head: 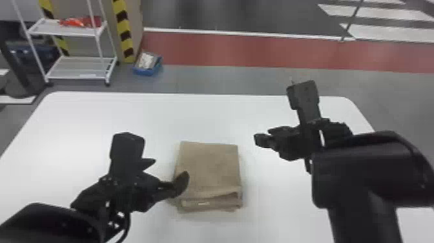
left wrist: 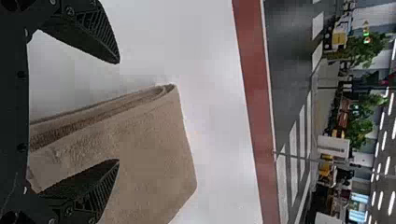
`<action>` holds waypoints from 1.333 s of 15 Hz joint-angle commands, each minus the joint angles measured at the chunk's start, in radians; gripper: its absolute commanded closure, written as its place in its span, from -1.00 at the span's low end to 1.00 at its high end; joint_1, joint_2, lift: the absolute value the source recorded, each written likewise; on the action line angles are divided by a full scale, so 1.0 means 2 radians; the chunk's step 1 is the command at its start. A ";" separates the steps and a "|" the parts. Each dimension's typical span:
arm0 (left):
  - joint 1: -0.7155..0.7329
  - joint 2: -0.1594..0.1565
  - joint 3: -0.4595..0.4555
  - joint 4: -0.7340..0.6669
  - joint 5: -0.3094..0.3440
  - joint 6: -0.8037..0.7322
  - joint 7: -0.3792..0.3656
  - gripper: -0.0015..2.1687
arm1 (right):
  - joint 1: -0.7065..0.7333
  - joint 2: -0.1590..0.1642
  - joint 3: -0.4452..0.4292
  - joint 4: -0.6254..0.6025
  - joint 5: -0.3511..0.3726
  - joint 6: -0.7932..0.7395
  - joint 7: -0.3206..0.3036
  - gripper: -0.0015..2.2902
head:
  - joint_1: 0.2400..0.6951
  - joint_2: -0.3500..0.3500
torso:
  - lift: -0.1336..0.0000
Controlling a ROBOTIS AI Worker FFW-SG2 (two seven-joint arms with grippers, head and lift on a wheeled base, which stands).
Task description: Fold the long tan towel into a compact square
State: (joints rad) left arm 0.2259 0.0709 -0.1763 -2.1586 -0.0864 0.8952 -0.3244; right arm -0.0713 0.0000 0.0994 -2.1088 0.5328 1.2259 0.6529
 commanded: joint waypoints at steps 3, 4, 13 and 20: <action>0.020 0.001 0.082 -0.023 0.052 -0.055 0.005 -0.87 | 0.110 0.000 -0.057 -0.039 -0.125 -0.170 -0.061 -0.85 | 1.00 -0.23 | -0.86; 0.029 0.001 0.098 -0.023 0.066 -0.092 0.008 -0.87 | 0.133 0.000 -0.070 -0.039 -0.158 -0.221 -0.073 -0.85 | 1.00 -0.19 | -0.86; 0.096 -0.037 0.222 0.031 0.171 -0.276 0.013 -0.88 | 0.318 0.000 -0.053 -0.026 -0.217 -0.544 -0.244 -0.85 | 1.00 0.23 | -0.86; 0.144 -0.037 0.198 0.045 0.125 -0.420 0.041 -0.88 | 0.355 0.000 -0.071 -0.025 -0.266 -0.619 -0.237 -0.85 | 1.00 0.35 | -0.86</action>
State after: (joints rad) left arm 0.4938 0.0000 0.2396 -2.0885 0.1823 0.1441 -0.2651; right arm 0.6337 0.0000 -0.0339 -2.1592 0.0174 -0.0027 0.1785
